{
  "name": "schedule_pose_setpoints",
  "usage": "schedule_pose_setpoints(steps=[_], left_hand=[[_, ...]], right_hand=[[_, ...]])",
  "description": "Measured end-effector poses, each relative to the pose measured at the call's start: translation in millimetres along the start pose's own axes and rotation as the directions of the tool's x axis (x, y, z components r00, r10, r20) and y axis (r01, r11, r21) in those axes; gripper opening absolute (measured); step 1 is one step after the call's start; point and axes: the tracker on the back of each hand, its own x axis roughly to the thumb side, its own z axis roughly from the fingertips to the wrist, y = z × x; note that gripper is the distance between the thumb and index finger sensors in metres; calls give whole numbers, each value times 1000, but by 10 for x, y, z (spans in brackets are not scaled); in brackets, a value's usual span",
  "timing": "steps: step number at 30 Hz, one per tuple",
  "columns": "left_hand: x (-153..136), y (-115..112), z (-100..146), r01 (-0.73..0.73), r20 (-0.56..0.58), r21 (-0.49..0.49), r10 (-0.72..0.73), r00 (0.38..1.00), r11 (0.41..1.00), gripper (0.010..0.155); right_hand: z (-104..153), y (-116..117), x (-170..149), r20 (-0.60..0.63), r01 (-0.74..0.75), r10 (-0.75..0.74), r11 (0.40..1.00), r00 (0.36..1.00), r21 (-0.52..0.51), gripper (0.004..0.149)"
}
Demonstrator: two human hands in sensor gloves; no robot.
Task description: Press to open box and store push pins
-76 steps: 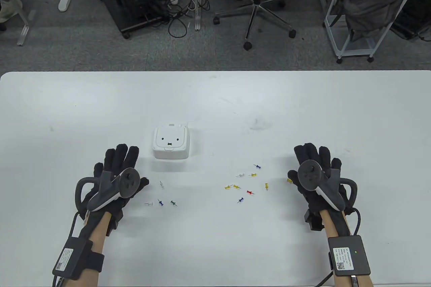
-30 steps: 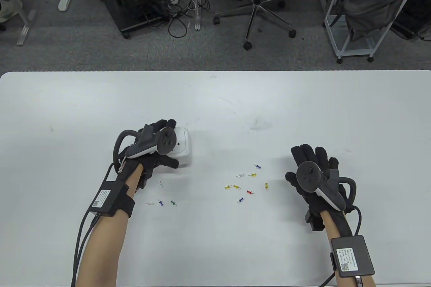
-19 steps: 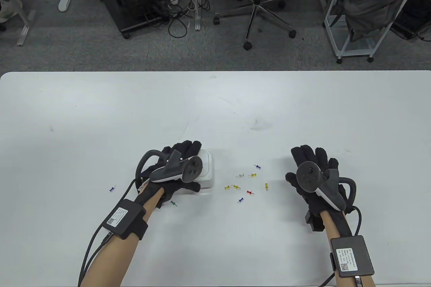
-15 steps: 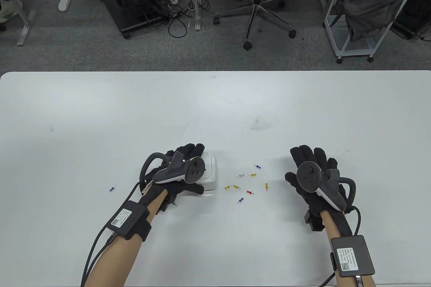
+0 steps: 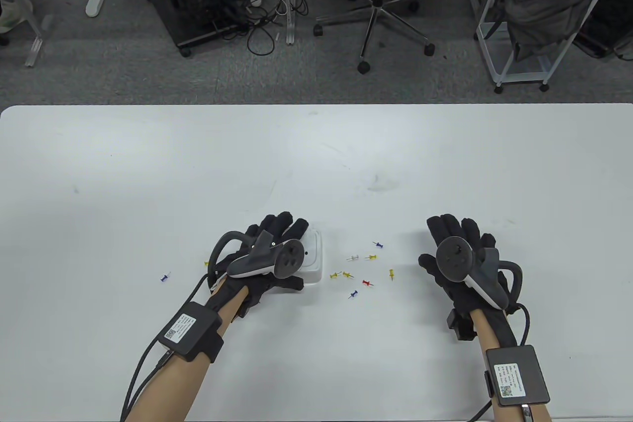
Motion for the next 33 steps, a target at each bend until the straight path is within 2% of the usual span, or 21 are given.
schedule_pose_setpoints(steps=[4,8,11,18,33], left_hand=[[8,77,227,104,18,68,-105,994,992,92],[-3,114,424,87,44,138,-94,995,987,80],[24,87,523,67,69,145,-78,995,987,73],[148,-22,530,160,86,129,-171,981,979,70],[274,-61,565,218,84,147,-232,969,965,67]], right_hand=[[-4,0,-1,0,-2,2,1000,1000,-2,73],[-5,0,-3,-1,-1,1,1000,1000,-3,73],[-6,-7,-6,-3,-8,8,1000,1000,-8,73],[-7,1,-10,-5,-8,8,1000,1000,-7,74],[-7,9,-18,-3,-1,1,1000,1000,5,73]])
